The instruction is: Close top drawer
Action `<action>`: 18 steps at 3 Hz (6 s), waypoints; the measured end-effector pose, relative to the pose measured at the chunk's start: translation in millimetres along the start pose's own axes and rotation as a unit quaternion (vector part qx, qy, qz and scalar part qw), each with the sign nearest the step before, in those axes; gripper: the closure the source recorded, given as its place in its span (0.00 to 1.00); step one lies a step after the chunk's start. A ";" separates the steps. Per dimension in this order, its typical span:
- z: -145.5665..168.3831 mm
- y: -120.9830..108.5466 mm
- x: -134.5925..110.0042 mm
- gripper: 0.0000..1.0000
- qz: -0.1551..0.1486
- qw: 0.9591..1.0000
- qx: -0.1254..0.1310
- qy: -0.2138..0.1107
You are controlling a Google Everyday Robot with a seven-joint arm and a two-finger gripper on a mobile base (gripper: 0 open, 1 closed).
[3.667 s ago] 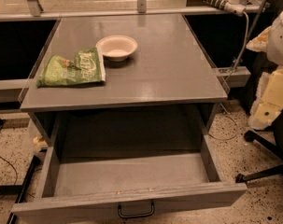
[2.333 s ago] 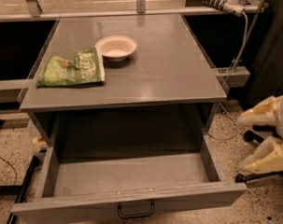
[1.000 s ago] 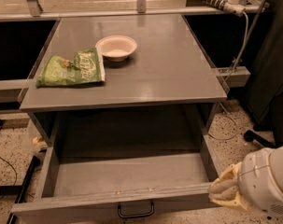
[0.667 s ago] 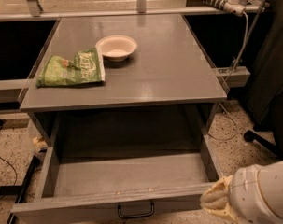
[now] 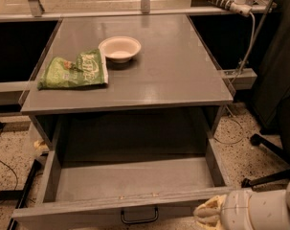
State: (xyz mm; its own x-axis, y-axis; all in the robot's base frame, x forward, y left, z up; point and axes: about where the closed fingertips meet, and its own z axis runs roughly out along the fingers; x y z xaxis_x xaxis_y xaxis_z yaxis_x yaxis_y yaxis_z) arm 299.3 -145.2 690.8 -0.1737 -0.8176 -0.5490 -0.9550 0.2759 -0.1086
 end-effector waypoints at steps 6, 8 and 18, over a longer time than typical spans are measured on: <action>28.8 -1.4 2.2 0.00 -0.014 1.000 0.014 0.002; 12.1 -78.8 -32.8 0.22 -0.046 0.994 0.094 -0.020; 76.0 -160.2 -34.4 0.00 -0.057 0.997 0.056 -0.001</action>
Offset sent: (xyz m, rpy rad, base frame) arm 0.0019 0.0122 -0.0224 -0.0093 -0.0172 0.0252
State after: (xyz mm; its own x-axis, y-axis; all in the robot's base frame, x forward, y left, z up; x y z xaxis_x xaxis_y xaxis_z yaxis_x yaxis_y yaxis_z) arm 476.5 -122.9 664.0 -0.0651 -0.8455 -0.5299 -0.9356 0.2365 -0.2623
